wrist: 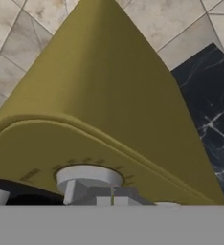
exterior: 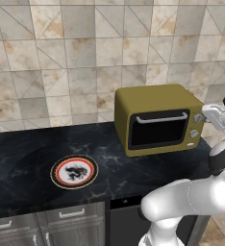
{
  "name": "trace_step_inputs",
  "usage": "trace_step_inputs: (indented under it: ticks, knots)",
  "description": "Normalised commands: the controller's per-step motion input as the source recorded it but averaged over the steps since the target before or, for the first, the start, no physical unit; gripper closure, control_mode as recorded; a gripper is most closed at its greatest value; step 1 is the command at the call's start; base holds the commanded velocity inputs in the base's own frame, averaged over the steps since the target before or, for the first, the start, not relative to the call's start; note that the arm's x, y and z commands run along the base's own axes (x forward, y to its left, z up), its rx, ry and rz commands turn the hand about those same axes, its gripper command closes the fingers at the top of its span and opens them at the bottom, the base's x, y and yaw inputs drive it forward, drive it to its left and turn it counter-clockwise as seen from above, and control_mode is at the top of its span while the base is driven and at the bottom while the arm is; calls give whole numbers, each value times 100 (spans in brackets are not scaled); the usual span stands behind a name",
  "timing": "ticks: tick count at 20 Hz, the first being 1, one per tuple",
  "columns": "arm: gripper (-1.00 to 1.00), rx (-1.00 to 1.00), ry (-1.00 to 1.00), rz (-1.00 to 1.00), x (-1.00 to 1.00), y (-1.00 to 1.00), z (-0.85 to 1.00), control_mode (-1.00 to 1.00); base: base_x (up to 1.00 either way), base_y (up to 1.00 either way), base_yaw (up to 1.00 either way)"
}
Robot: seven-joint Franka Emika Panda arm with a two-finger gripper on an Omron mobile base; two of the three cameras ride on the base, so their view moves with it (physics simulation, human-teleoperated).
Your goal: Pull the toaster oven rack outwards. Pick up the baguette from the plate and place it on the toaster oven rack. Close the toaster oven door fully and set the temperature to the lowest setting.
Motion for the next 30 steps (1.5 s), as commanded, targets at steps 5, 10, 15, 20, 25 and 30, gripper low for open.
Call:
trace_step_inputs:
  ticks: [5,10,15,20,25,30]
  knots:
    - [100,3,0,0,17,0,0,-100,0,0,0]
    - [100,4,-1,0,12,0,0,-100,0,0,0]
    - [100,0,-9,4,8,17,5,-100,0,0,0]
    - [100,0,-9,4,15,43,15,-100,0,0,0]
    - [100,0,-4,3,24,67,29,-100,0,0,0]
    - [100,-10,-1,1,25,85,61,-100,0,0,0]
